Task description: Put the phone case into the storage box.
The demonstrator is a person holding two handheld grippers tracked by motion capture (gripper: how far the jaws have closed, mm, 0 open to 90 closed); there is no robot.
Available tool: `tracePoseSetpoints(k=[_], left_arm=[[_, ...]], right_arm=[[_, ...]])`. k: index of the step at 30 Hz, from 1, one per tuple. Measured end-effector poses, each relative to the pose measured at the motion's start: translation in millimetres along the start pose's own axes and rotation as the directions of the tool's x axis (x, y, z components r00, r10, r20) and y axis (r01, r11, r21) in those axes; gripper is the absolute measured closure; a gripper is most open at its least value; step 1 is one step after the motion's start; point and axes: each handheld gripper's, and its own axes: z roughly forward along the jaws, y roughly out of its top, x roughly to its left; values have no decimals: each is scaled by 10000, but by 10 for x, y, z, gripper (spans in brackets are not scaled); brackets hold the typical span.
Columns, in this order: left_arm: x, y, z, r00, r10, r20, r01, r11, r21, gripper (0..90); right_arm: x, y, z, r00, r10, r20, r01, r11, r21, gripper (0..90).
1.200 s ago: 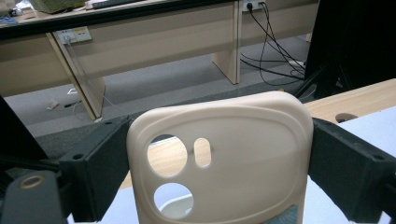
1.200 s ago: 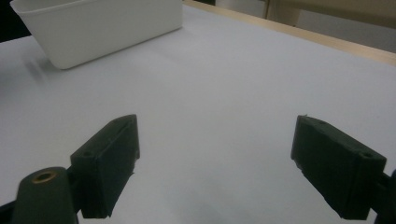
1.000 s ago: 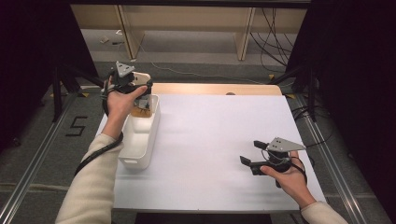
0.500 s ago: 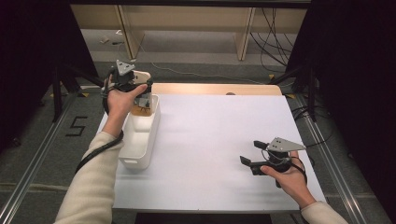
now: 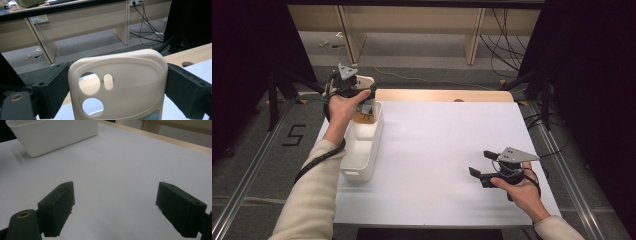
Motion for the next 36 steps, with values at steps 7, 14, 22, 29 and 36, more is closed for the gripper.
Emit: tracePoseSetpoints(k=[7,14,22,29,36], left_arm=[[7,16,24,10000,-4,-25,4,10000,-4,107],[16,21,54,10000,16,-19,-16,10000,34,107],[29,28,84,10000,-68,-15,68,10000,43,107],[27,32,103,10000,-62,-14,62,9999,91,107],[16,26,139,9999,-125,2,125,9998,143,107]], right_arm=[[-1,0,0,10000,2,-2,-2,10000,-2,162],[-1,-1,1,10000,10,-3,-10,10000,-1,162],[-3,-1,1,10000,20,2,-20,10000,-8,161],[-2,0,0,10000,24,-1,-24,10000,-8,161],[-2,0,0,10000,26,-7,-26,10000,-11,162]])
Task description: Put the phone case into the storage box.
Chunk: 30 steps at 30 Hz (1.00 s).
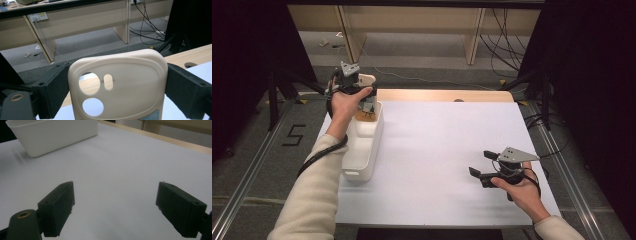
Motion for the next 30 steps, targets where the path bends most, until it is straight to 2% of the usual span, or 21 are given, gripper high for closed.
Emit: tracePoseSetpoints(k=[25,26,30], left_arm=[[-3,-43,94,10000,33,16,-34,9998,195,106],[-15,-49,97,9999,-161,56,160,9995,271,105],[-11,-60,113,9998,-194,65,192,9993,335,106]], right_arm=[[1,0,0,10000,-7,-6,7,10000,8,161],[1,0,-1,10000,-7,-8,7,10000,7,162],[0,0,-1,10000,-4,-3,4,10000,9,162]])
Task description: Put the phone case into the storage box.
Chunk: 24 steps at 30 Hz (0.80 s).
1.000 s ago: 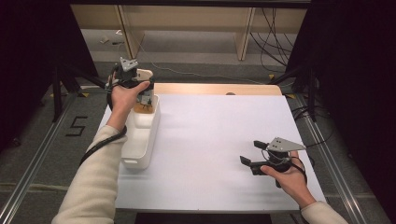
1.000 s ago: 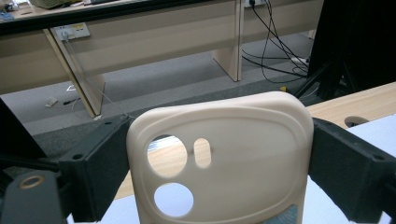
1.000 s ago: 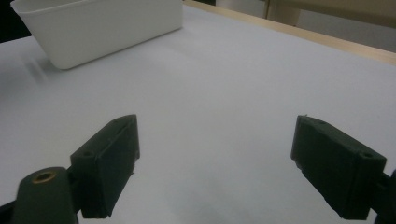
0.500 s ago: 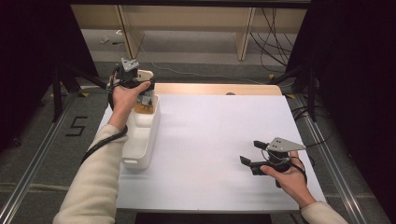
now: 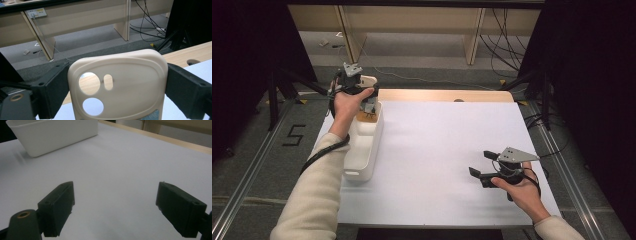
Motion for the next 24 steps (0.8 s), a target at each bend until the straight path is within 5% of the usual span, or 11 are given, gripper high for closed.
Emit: tracePoseSetpoints(k=[24], left_arm=[[28,-30,48,9999,-76,-103,77,9999,74,106]], right_arm=[[-1,-1,3,10000,-6,-25,6,10000,-20,162]])
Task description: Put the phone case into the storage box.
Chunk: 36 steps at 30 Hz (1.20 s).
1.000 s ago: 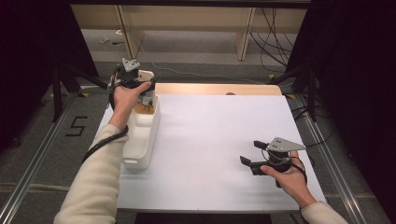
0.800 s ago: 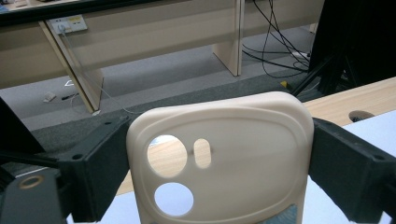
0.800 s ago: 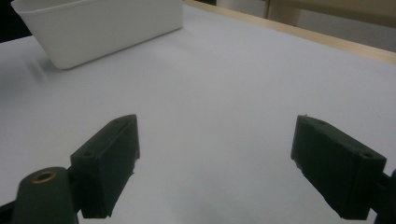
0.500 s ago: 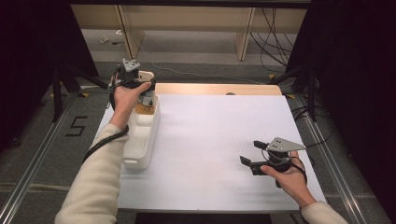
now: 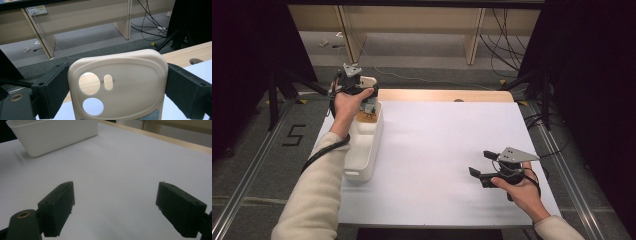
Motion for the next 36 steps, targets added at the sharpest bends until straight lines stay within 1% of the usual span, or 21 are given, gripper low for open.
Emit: tracePoseSetpoints(k=[3,16,17,18,36], left_arm=[[-4,5,2,10000,-35,-3,35,10000,-24,105],[8,-8,36,9999,76,-119,-76,10000,11,105],[19,-7,48,9998,220,-39,-220,9997,-64,104],[21,-8,50,9997,235,-24,-235,9997,-56,104],[38,-48,108,9998,188,-53,-188,9998,21,103]], right_arm=[[1,0,1,10000,3,-4,-3,10000,-1,162],[0,0,1,10000,1,-9,-1,10000,6,162],[1,-1,1,10000,7,-13,-7,10000,20,161],[2,-2,2,10000,8,-11,-8,10000,25,162],[1,-1,2,10000,0,-29,0,10000,15,162]])
